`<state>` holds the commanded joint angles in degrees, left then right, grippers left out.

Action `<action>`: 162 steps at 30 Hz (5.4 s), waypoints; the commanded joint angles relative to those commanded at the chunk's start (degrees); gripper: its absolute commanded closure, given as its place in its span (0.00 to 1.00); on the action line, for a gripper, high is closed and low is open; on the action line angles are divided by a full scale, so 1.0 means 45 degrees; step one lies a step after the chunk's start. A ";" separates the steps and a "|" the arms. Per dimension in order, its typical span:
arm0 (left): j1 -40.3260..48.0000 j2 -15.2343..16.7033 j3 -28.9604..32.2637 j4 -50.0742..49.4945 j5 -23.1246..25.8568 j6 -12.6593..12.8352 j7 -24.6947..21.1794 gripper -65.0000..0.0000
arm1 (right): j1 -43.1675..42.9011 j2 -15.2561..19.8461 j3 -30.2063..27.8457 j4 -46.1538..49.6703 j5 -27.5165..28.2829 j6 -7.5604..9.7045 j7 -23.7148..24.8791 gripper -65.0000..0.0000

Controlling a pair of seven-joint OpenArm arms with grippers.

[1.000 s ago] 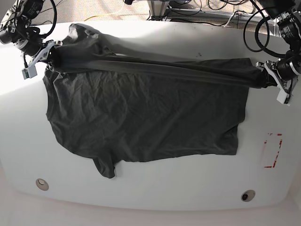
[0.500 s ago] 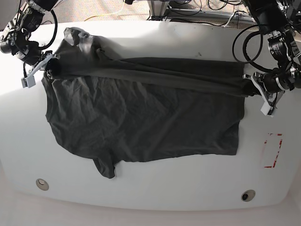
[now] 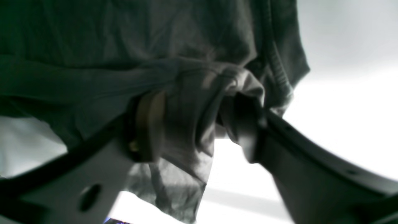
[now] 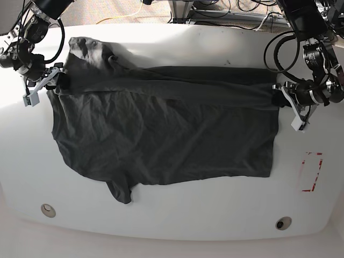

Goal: Layout the t-shirt on the table in an organized manner, then fold the t-shirt properly
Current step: 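Lay the shirt flat by drawing both grippers back over the table, then release the shirt edge and open both grippers above it, then pinch the shirt edge with the right gripper and drag it outward, then move the right gripper onto the shirt body and pinch the fabric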

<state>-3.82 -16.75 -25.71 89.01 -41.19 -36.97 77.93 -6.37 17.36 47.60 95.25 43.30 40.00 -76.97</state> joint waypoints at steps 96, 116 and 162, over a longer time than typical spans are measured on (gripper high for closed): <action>0.0391 -0.0781 -0.0039 0.2794 -0.1016 0.0039 0.0039 0.39 | 0.2950 -0.0645 -0.1817 -0.4024 0.5333 0.0000 -0.0039 0.85; 0.0567 -0.0742 -0.0039 0.2774 -0.1016 0.0039 0.0039 0.39 | 0.2716 0.0840 -0.1074 -0.4962 0.4610 0.0000 -0.0020 0.02; 0.0586 -0.0469 -0.0020 0.2735 -0.1016 0.0020 0.0039 0.39 | -0.0821 -0.0156 -0.4532 0.4083 0.0977 0.0000 0.0313 0.05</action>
<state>-1.19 -18.86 -25.80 101.32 -45.76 -36.88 78.11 -10.07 16.66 27.21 113.63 47.69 40.00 -75.56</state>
